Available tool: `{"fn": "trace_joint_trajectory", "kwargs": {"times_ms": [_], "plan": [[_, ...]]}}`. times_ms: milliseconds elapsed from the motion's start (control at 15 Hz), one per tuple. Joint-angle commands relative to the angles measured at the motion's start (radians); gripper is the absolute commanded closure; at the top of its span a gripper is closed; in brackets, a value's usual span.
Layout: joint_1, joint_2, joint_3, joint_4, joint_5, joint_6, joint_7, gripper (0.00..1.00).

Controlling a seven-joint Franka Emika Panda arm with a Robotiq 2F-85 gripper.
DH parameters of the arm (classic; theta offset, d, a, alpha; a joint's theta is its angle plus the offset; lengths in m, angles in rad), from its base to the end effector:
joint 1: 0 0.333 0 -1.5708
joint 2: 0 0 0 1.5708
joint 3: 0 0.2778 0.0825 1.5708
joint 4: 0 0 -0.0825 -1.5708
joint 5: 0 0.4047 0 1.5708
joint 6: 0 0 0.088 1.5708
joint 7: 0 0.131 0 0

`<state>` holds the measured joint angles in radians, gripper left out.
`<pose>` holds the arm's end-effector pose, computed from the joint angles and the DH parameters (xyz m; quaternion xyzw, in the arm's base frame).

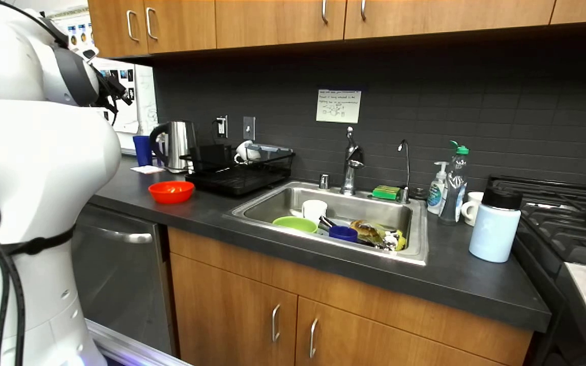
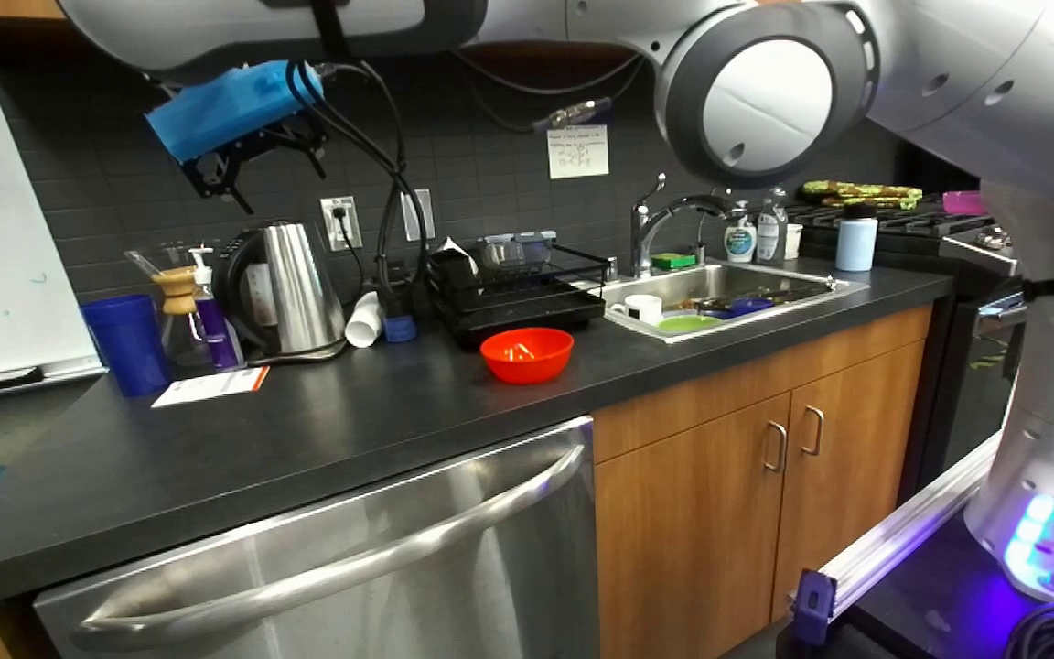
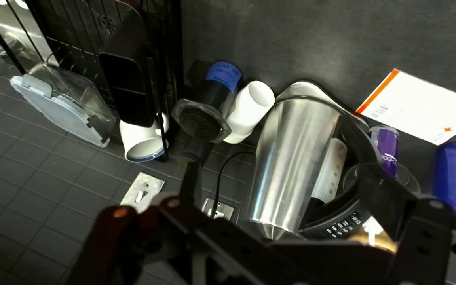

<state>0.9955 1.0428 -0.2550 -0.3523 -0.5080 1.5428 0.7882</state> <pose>0.5240 0.5614 0.4757 0.9316 0.0171 0.3152 0.1803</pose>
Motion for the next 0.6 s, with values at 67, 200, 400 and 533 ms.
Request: {"fn": "trace_joint_trajectory", "kwargs": {"times_ms": [67,200,400,533], "plan": [[0.018,-0.010,-0.021,0.000,0.012,-0.018,-0.010,0.00],[0.023,-0.008,-0.023,-0.001,0.009,-0.009,-0.006,0.00],[0.020,0.000,-0.020,-0.002,0.015,0.003,-0.002,0.00],[0.021,0.002,-0.020,-0.004,0.015,0.003,-0.002,0.00]]}}
